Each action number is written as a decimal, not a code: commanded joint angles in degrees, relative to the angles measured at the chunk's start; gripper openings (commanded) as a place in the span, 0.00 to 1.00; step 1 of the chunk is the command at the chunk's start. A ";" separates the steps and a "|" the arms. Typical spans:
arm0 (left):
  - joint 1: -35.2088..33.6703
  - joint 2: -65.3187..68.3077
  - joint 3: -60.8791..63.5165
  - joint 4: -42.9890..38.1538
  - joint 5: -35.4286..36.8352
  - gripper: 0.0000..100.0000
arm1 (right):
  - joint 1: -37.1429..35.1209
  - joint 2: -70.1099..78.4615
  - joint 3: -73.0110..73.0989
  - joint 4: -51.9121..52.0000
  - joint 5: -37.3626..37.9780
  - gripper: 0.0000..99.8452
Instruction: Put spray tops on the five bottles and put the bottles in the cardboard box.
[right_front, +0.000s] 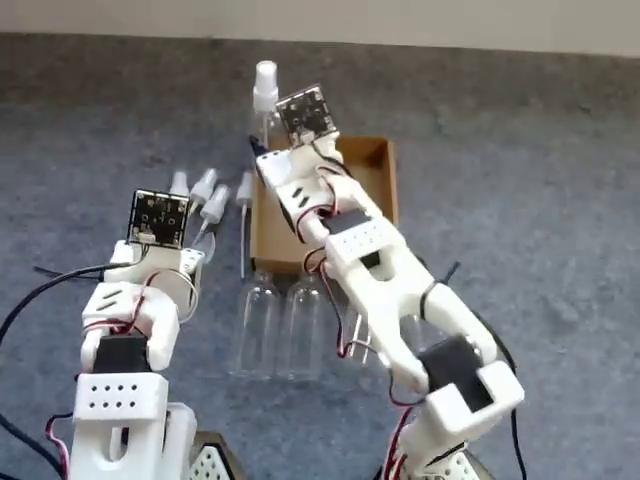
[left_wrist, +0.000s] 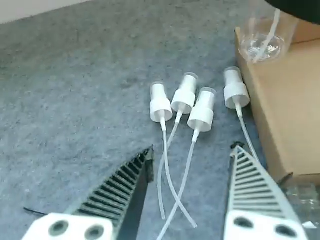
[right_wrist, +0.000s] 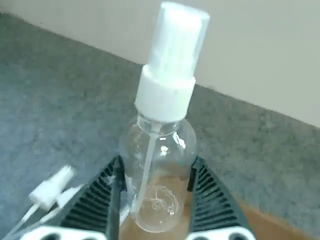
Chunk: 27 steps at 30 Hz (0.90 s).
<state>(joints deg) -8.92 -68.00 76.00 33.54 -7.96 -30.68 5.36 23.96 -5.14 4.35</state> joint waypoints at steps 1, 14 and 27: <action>-0.48 0.66 0.04 -3.16 0.35 0.22 | 1.71 1.10 -4.53 -5.93 0.88 0.00; -0.48 0.66 0.13 -3.08 0.35 0.22 | 4.44 1.36 4.62 -14.81 0.53 0.00; -0.48 0.66 0.13 -2.99 0.35 0.22 | 3.82 10.07 6.81 -21.05 0.44 0.00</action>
<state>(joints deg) -8.92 -68.00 76.44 31.69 -7.96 -26.81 14.33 31.69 -21.93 4.70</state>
